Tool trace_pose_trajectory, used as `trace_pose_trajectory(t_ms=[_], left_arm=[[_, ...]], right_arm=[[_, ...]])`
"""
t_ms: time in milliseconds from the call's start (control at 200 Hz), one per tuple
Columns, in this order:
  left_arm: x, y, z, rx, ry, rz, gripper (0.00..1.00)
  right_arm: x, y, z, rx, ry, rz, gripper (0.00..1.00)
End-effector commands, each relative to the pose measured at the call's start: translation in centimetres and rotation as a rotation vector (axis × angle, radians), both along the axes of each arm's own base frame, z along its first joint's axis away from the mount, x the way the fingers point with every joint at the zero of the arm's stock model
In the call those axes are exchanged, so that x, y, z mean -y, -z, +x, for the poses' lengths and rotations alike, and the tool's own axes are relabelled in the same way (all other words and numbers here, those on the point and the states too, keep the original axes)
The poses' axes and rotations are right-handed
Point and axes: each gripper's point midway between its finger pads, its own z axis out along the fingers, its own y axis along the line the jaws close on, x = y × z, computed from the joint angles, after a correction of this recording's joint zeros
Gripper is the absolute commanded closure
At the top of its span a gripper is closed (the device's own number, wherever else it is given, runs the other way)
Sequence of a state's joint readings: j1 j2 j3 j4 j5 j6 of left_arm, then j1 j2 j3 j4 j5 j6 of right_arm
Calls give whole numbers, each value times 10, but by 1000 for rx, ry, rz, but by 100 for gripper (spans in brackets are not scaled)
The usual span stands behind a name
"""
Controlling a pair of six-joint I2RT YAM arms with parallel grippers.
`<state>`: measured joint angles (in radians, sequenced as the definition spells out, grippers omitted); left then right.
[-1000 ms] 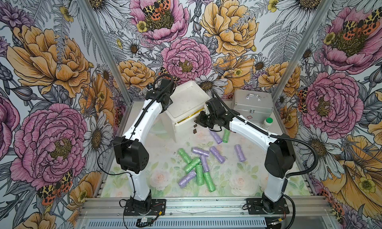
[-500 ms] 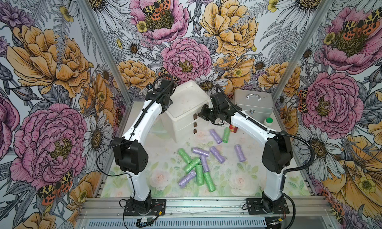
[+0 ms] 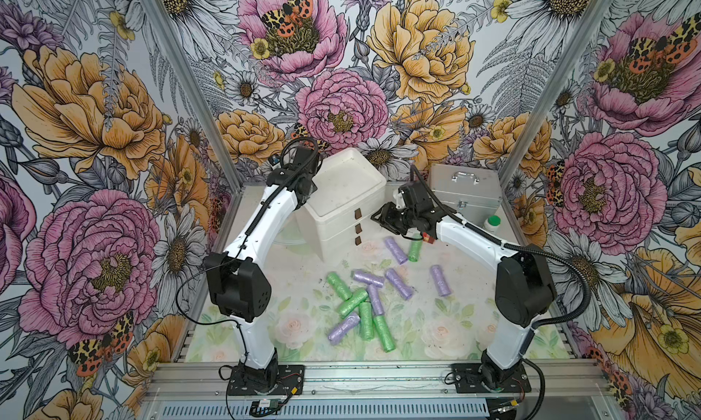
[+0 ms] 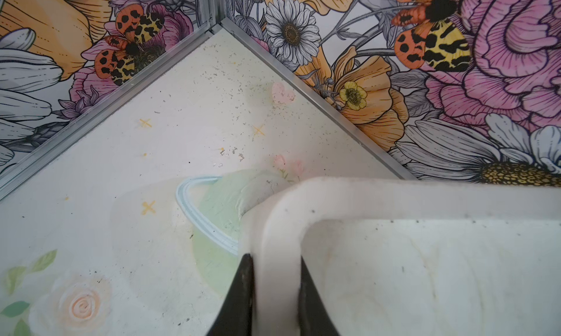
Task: Sort the rolls of trash bags by color and place them into the drawer
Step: Close the drawer of the storage box, then open the drawer in the storage box.
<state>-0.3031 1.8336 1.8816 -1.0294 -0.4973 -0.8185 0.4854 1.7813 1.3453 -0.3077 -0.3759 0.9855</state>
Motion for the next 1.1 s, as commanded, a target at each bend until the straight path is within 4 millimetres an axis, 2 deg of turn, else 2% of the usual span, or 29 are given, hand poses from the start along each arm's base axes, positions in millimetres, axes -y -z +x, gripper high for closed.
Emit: trace_pose_trajectory(t_ms=[0, 105, 195, 350, 565, 806, 1091], left_arm=[[69, 89, -48, -350, 70, -291, 100], [78, 90, -40, -356, 98, -314, 100], [82, 87, -37, -347, 101, -331, 100], [83, 81, -34, -330, 101, -337, 100], [82, 82, -34, -335, 99, -343, 100], [82, 85, -34, -345, 107, -340, 100], [81, 87, -35, -349, 109, -335, 100]], right_arm=[[-11, -8, 1, 111, -8, 136, 48], [-16, 2, 0, 156, 4, 235, 44], [-23, 2, 0, 201, -5, 262, 44], [-38, -1, 7, 254, -24, 293, 44], [-50, 14, 20, 282, -12, 347, 45], [-56, 24, 26, 332, 21, 431, 47], [-55, 22, 31, 383, 88, 587, 51]])
